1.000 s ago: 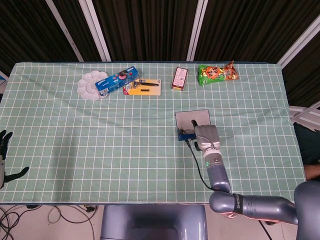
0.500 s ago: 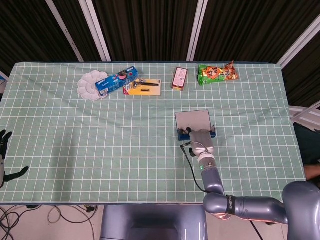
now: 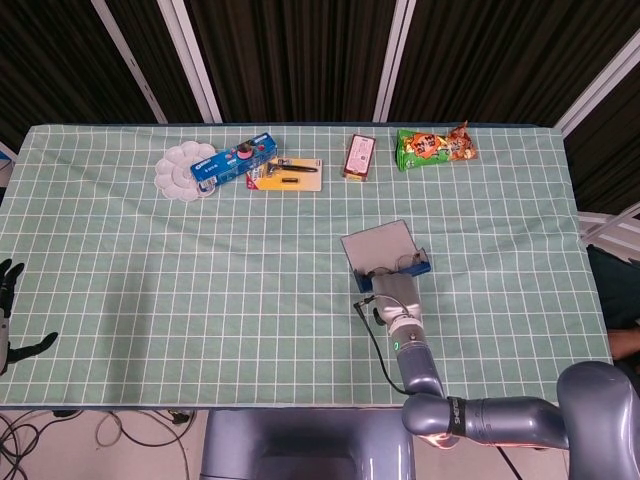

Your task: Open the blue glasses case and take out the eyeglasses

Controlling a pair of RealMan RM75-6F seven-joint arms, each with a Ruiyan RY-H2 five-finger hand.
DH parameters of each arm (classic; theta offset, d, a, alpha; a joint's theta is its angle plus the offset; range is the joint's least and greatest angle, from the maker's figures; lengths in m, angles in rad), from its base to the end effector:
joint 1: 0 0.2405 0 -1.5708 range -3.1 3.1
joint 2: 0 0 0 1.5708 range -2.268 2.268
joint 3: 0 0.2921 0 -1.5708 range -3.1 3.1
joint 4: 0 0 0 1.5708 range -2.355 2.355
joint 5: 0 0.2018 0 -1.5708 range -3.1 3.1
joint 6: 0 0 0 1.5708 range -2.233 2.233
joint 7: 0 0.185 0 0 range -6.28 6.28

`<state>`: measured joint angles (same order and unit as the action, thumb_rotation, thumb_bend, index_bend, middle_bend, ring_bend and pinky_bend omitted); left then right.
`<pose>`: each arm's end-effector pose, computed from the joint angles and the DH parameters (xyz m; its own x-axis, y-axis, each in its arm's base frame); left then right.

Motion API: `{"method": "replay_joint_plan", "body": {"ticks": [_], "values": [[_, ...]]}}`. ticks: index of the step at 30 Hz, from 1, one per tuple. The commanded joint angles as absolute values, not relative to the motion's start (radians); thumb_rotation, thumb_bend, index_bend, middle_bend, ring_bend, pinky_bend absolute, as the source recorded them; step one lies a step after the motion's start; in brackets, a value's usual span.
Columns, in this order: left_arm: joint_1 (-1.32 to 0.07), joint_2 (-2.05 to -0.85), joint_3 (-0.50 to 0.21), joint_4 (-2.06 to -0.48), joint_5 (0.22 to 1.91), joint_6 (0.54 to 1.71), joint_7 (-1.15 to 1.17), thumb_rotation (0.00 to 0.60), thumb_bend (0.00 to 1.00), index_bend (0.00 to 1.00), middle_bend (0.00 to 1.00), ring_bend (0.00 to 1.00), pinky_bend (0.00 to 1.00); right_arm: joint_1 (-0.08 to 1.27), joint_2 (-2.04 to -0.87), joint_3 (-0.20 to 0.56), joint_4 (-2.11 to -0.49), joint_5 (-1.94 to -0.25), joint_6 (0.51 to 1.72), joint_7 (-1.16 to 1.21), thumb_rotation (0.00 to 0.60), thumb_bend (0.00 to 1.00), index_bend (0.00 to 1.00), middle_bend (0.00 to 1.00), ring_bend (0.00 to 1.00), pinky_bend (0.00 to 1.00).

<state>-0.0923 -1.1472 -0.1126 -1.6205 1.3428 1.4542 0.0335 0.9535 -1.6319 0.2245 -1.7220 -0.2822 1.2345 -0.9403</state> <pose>-0.3573 0.2371 0.1875 0.3707 -0.0256 0.9284 0.9215 0.1346 -0.3642 -0.1418 -0.3914 -0.0517 0.5065 -0.4705 0.7225 -0.8427 -0.0930 0.5302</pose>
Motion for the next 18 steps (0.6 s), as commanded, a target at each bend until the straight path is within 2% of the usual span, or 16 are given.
{"method": "replay_joint_plan", "body": {"ticks": [1,8,18], "values": [[-0.092,-1.147,-0.112,-1.621,1.345,1.455,0.033,0.6,0.01,0.0,0.0,0.0,0.0,0.946,-1.605,0.209,-1.778,-0.284,1.255,-0.953,0.6,0.47,0.31,0.99,1.0,0.98],[-0.092,-1.148,-0.111,-1.624,1.346,1.455,0.029,0.6,0.01,0.0,0.0,0.0,0.0,0.931,-1.561,0.168,-1.87,-0.293,1.294,-0.977,0.6,0.47,0.38,0.99,1.0,0.98],[-0.09,-1.146,-0.115,-1.627,1.342,1.459,0.016,0.6,0.01,0.0,0.0,0.0,0.0,0.916,-1.525,0.149,-1.892,-0.252,1.371,-1.014,0.6,0.47,0.44,0.99,1.0,0.98]]}}
